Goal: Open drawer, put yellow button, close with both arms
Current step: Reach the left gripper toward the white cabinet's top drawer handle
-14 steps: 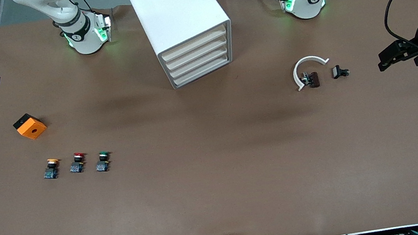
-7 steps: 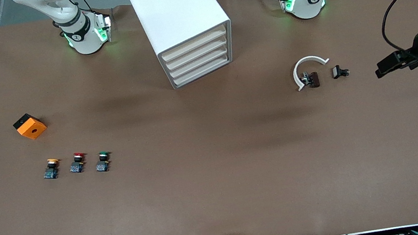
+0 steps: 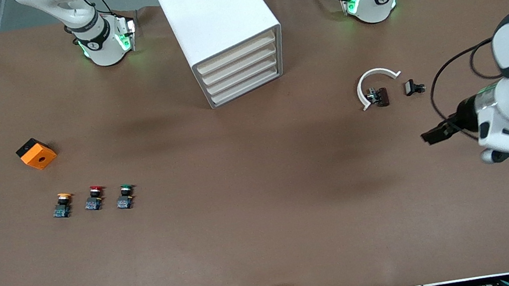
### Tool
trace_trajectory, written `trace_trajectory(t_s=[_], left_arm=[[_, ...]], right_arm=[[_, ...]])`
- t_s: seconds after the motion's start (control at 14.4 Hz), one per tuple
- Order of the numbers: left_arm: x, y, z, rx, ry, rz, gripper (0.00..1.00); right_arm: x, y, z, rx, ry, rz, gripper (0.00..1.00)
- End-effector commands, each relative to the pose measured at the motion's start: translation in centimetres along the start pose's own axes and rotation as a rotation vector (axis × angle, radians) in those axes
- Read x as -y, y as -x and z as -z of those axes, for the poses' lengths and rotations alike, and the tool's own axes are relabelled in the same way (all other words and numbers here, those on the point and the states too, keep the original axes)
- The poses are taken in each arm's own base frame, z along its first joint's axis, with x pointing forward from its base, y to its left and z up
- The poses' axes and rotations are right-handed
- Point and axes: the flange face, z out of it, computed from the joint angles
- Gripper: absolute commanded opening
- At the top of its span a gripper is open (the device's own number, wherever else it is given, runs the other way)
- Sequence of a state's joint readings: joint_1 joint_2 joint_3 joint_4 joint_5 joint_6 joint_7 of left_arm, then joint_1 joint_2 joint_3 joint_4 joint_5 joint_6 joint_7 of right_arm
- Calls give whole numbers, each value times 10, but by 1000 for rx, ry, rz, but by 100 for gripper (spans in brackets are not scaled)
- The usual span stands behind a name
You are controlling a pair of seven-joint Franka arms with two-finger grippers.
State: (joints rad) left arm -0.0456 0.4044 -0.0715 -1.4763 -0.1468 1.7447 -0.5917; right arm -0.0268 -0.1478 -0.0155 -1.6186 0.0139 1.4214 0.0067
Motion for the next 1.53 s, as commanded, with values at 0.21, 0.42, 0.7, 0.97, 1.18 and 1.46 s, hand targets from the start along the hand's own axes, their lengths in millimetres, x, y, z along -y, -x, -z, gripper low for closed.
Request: trace_trajectory(t_s=[0.21, 0.42, 0.7, 0.97, 1.18, 1.46], left_arm=[[-100, 37, -67, 0, 8, 337, 100], [-135, 68, -110, 121, -8, 584, 100], [-156, 112, -150, 380, -142, 846, 100], [-165, 178, -184, 588, -471, 968, 100], [-167, 221, -197, 698, -714, 1002, 100], [-177, 269, -204, 797, -899, 972, 98]], right_arm=[[-4, 4, 0, 3, 11, -10, 100], [-6, 4, 1, 0, 11, -13, 100], [-10, 3, 6, -17, 12, -22, 100], [-17, 1, 7, -11, 9, -35, 100], [-16, -20, -21, 43, 14, -43, 100], [-31, -61, -69, 122, 46, -47, 100]])
